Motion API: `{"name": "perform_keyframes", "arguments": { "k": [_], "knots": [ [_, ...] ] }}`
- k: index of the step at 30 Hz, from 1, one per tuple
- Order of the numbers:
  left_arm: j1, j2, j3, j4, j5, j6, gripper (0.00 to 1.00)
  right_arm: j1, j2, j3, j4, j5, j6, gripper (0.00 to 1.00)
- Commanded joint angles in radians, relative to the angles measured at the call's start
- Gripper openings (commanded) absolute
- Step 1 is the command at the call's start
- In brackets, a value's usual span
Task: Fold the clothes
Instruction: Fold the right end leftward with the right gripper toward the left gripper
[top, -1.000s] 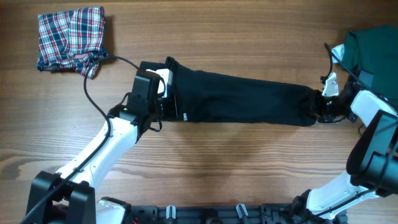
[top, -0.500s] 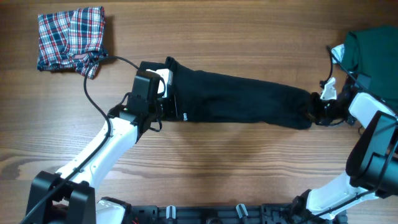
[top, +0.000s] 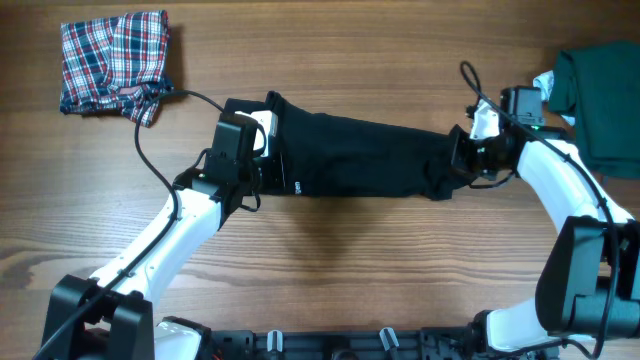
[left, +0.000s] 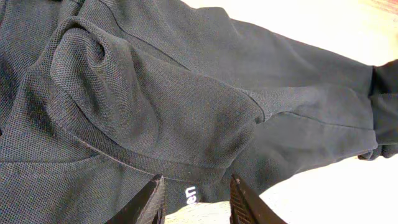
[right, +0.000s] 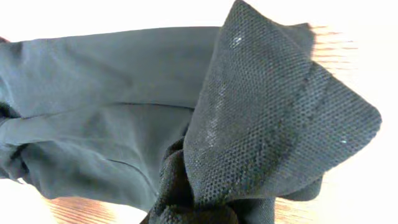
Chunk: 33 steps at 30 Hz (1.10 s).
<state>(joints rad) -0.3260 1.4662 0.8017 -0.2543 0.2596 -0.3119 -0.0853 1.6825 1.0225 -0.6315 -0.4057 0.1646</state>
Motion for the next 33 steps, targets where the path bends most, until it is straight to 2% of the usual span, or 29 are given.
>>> {"name": "perform_keyframes", "arguments": {
  "k": [1, 6, 10, 15, 21, 22, 24, 26, 27, 28, 33],
  "knots": [
    [0.003, -0.006, 0.006, 0.006, -0.01, 0.01, 0.34, 0.071, -0.019, 0.079, -0.006, 0.029, 0.031, 0.04],
    [0.003, -0.006, 0.006, 0.006, -0.01, 0.009, 0.34, 0.167, -0.018, 0.156, -0.012, 0.029, 0.095, 0.04],
    [0.003, -0.006, 0.006, 0.006, -0.01, 0.009, 0.34, 0.237, -0.016, 0.156, -0.007, 0.032, 0.102, 0.09],
    [0.003, -0.006, 0.006, 0.006, -0.01, 0.009, 0.34, 0.316, -0.005, 0.156, 0.003, 0.032, 0.181, 0.1],
    [0.003, -0.006, 0.006, 0.005, -0.01, 0.009, 0.34, 0.376, 0.045, 0.155, 0.007, 0.027, 0.211, 0.16],
    [0.003, -0.006, 0.006, 0.005, -0.01, 0.009, 0.34, 0.38, 0.056, 0.155, 0.014, 0.016, 0.213, 0.27],
    [0.003, -0.006, 0.006, 0.005, -0.01, 0.009, 0.34, 0.383, 0.068, 0.155, 0.017, 0.005, 0.218, 0.39],
    [0.003, -0.006, 0.006, 0.005, -0.01, 0.009, 0.34, 0.383, 0.075, 0.155, 0.016, 0.005, 0.231, 0.81],
    [0.003, -0.006, 0.006, 0.005, -0.01, 0.009, 0.34, 0.383, 0.075, 0.155, 0.016, 0.005, 0.232, 0.95],
    [0.003, -0.006, 0.006, 0.005, -0.01, 0.009, 0.34, 0.383, 0.076, 0.155, 0.015, 0.004, 0.233, 0.99],
    [0.003, -0.006, 0.006, 0.002, -0.01, 0.009, 0.34, 0.381, 0.058, 0.166, 0.015, 0.002, 0.253, 1.0]
  ]
}}
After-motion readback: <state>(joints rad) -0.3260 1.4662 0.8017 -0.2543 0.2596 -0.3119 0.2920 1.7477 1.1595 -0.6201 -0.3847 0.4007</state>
